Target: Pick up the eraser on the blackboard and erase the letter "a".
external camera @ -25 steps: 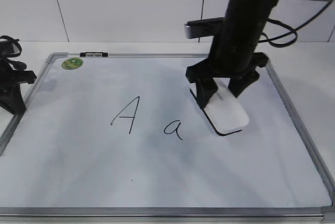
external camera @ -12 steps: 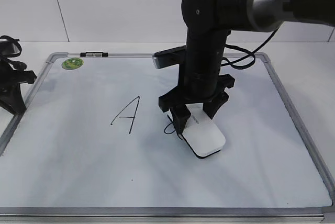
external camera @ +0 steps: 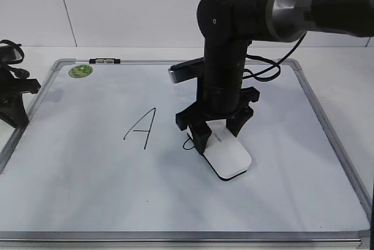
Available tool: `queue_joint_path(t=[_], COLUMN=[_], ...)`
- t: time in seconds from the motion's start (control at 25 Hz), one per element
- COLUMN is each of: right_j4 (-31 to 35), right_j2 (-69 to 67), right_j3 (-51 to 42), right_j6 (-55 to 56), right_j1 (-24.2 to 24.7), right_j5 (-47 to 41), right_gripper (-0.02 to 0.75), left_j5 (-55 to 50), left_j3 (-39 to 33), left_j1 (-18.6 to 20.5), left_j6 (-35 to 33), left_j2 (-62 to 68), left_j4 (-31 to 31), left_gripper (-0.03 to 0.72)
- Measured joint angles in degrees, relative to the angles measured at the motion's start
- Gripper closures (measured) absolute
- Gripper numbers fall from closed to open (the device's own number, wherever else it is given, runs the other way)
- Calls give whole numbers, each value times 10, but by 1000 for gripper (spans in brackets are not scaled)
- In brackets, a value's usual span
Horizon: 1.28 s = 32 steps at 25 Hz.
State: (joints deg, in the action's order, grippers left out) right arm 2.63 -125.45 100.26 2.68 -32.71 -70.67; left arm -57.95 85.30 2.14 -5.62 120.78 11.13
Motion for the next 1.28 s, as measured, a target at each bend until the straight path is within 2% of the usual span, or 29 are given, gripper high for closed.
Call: queue_joint_path(t=[0.2,0.52,0.84,1.28], right_j4=[-26,-26,-38,-26], right_j2=[-1,-1,-1,-1], right_j3=[0,0,0,0], right_j6=[2,2,19,34], right_j1=[-25,-87,-87,-57], right_j5=[0,3,4,4], right_gripper=[188,188,188,188], left_j5=[0,0,0,-1], left_j3=[0,0,0,0], left_j1=[0,0,0,0], left_j6=[0,0,0,-1], left_j2=[0,0,0,1], left_j4=[2,7,7,8], left_gripper=[673,673,673,673])
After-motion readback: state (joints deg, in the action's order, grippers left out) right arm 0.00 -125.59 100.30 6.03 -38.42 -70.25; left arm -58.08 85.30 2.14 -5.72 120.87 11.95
